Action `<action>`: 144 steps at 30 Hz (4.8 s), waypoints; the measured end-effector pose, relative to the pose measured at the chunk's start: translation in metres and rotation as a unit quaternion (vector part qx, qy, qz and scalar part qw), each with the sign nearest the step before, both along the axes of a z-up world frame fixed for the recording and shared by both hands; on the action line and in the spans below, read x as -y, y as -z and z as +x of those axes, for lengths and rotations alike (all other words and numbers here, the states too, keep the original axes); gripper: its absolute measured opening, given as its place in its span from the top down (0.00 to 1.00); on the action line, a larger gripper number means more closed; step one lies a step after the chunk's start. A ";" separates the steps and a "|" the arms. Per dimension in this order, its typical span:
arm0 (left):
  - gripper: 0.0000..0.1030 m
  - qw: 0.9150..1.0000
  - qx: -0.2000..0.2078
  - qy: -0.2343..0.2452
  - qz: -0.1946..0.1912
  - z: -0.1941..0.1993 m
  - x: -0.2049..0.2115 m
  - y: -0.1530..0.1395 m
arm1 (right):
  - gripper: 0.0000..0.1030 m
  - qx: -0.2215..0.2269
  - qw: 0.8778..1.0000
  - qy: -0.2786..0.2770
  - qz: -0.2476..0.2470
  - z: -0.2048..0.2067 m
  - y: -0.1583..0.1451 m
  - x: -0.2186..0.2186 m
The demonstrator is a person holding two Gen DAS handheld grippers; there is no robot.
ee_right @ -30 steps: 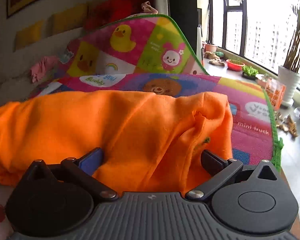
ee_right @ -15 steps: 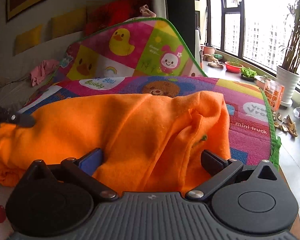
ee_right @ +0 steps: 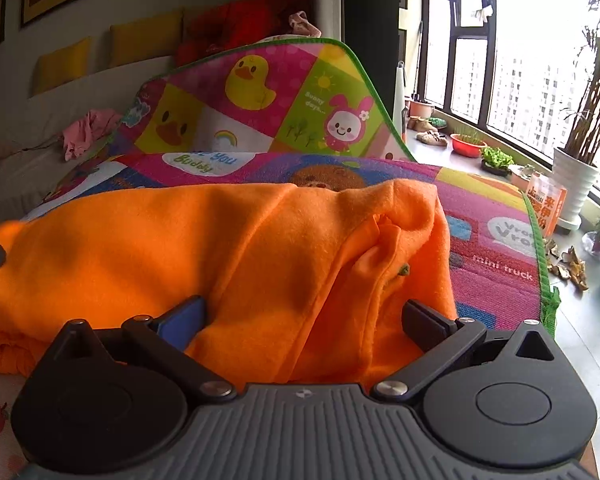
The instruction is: Fold clothes
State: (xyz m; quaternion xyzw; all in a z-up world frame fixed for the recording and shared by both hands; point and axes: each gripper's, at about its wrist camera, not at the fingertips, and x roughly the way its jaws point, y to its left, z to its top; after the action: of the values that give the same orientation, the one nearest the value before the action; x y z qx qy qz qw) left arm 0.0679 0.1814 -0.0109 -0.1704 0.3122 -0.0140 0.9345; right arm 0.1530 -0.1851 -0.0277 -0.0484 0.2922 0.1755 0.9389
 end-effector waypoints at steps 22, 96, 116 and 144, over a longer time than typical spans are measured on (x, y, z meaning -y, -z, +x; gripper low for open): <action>0.06 0.996 0.036 0.046 0.066 -0.004 0.037 -0.036 | 0.00 0.071 0.996 0.009 -0.053 -0.016 -0.065 0.014; 0.09 0.968 0.071 0.117 -0.211 0.032 0.026 -0.072 | 0.78 -0.057 0.977 -0.151 0.141 -0.013 -0.005 -0.102; 0.06 0.980 -0.073 0.164 -0.089 0.141 0.140 -0.008 | 0.36 0.123 0.990 -0.065 0.030 -0.065 -0.027 0.022; 0.05 0.980 0.060 0.135 -0.134 0.069 0.071 -0.097 | 0.82 -0.025 0.945 -0.152 0.288 -0.046 -0.060 0.010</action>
State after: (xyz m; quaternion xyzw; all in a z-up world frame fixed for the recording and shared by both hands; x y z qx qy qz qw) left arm 0.1374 0.1104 0.0866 -0.2494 0.2705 -0.1922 0.9098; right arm 0.1073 -0.1955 0.0320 0.1843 0.2420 0.3937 0.8674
